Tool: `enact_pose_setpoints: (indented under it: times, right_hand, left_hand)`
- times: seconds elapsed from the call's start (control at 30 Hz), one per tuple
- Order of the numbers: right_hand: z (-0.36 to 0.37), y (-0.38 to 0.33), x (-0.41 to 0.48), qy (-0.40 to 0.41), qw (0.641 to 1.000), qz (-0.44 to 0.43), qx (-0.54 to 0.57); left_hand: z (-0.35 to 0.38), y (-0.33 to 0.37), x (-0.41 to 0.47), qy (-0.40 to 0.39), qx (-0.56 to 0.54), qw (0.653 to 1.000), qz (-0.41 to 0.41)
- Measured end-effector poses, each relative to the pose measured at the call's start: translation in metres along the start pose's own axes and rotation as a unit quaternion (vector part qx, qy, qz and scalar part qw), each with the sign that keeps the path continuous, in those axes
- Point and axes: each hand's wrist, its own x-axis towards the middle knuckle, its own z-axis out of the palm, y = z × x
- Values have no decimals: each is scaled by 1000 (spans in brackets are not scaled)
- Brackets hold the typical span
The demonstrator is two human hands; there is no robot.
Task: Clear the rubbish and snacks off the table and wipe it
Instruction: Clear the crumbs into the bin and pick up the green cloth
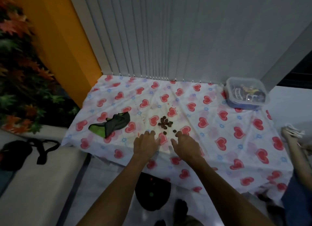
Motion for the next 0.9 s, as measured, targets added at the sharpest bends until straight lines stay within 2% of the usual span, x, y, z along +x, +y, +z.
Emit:
enact_pose_setpoints:
  times: [0.3, 0.57, 0.73, 0.9]
  right_hand:
    - [7, 11, 17, -26, 1000, 1, 7]
    - [24, 5, 43, -28, 999, -34, 23]
    - [44, -16, 54, -40, 996, -75, 40]
    - [65, -57, 58, -86, 990, -108, 12]
  left_hand:
    - [2, -8, 10, -9, -23, 999, -24]
    - [9, -32, 21, -13, -13, 998, -54]
    - [8, -63, 21, -12, -23, 995, -100]
    - [4, -112, 15, 0, -45, 987, -153]
